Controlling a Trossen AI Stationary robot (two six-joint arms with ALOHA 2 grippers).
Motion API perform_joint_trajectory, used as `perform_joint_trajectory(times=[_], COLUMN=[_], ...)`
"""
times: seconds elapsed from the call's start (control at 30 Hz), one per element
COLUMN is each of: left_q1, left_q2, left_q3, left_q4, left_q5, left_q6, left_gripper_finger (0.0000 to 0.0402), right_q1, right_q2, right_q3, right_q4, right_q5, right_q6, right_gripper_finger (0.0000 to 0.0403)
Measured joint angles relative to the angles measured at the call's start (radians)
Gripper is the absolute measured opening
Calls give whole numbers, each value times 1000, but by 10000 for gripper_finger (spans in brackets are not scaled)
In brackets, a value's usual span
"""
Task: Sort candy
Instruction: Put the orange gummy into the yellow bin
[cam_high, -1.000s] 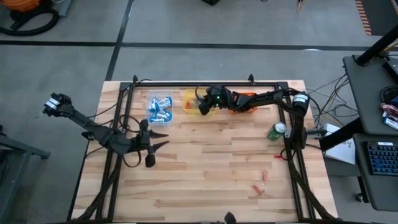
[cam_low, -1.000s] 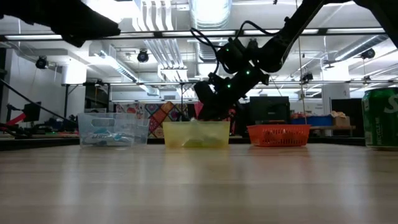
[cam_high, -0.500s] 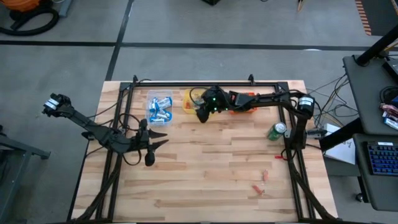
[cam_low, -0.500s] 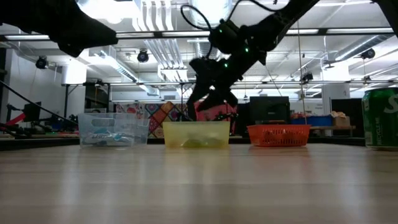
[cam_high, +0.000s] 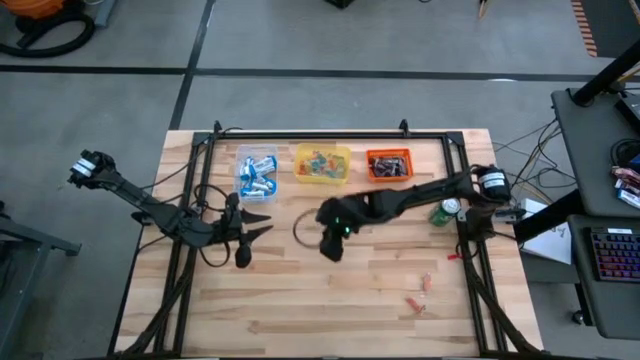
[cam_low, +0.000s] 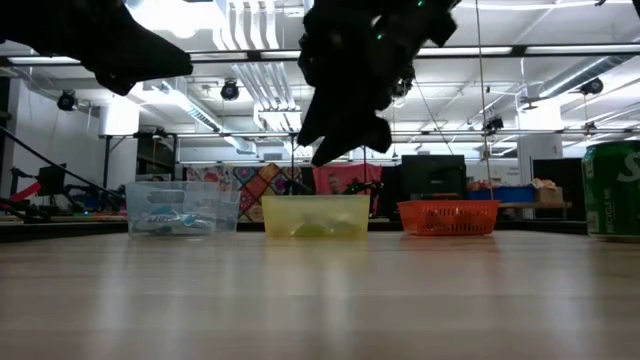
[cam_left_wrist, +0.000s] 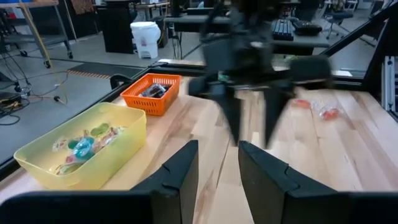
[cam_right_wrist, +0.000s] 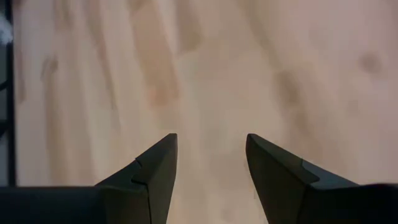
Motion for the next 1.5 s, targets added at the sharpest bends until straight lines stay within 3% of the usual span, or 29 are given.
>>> perform_joint_trajectory(times=[0.13, 0.4, 0.6, 0.93, 1.37, 1.5], left_q1=[0, 0, 0, 0, 0, 0], left_q2=[14, 41, 54, 58, 58, 58], left_q3=[0, 0, 0, 1, 1, 1], left_q4=[3, 5, 5, 5, 4, 4], left_q5=[0, 0, 1, 1, 1, 1], left_q6=[-1, -18, -40, -29, -26, -26], left_gripper_finger=[97, 97, 97, 97, 97, 97], right_q1=[79, 264, 429, 611, 618, 618], right_q2=[-2, -2, -3, -13, 89, 109], right_q3=[0, 8, 8, -8, -64, -68], right_q4=[-73, -456, -717, -762, -699, -686], right_q5=[-2, -5, -98, -149, -112, -101], right_q6=[97, 413, 686, 991, 876, 811], right_gripper_finger=[182, 182, 185, 192, 190, 165])
